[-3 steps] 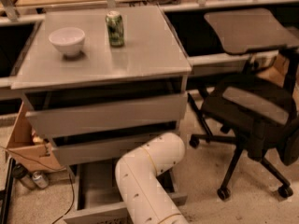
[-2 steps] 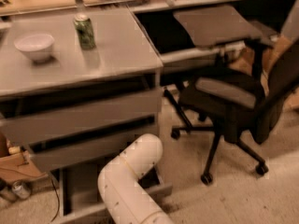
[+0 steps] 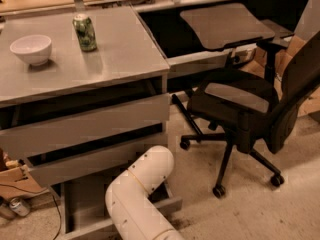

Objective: Pick pepsi can from bottom drawer and place on counter

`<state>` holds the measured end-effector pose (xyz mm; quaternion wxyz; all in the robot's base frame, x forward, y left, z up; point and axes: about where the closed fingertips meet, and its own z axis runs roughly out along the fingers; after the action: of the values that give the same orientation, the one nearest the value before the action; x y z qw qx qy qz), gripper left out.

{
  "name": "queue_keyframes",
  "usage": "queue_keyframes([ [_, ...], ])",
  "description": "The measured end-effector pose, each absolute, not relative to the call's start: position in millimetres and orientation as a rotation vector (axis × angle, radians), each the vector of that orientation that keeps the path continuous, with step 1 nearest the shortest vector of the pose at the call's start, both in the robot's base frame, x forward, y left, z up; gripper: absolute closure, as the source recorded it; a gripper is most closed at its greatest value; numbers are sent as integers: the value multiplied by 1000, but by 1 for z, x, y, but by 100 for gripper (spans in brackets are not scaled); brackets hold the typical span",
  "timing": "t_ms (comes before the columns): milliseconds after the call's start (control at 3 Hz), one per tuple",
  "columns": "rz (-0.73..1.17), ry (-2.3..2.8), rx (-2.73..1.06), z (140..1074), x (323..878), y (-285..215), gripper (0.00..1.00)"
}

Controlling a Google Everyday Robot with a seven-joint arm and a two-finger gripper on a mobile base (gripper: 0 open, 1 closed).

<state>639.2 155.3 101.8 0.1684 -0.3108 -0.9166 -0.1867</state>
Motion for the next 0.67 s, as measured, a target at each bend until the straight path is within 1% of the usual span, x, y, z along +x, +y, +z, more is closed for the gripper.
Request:
queue_keyframes([
  [667,-534,-2612,-881,106,648,162,0],
])
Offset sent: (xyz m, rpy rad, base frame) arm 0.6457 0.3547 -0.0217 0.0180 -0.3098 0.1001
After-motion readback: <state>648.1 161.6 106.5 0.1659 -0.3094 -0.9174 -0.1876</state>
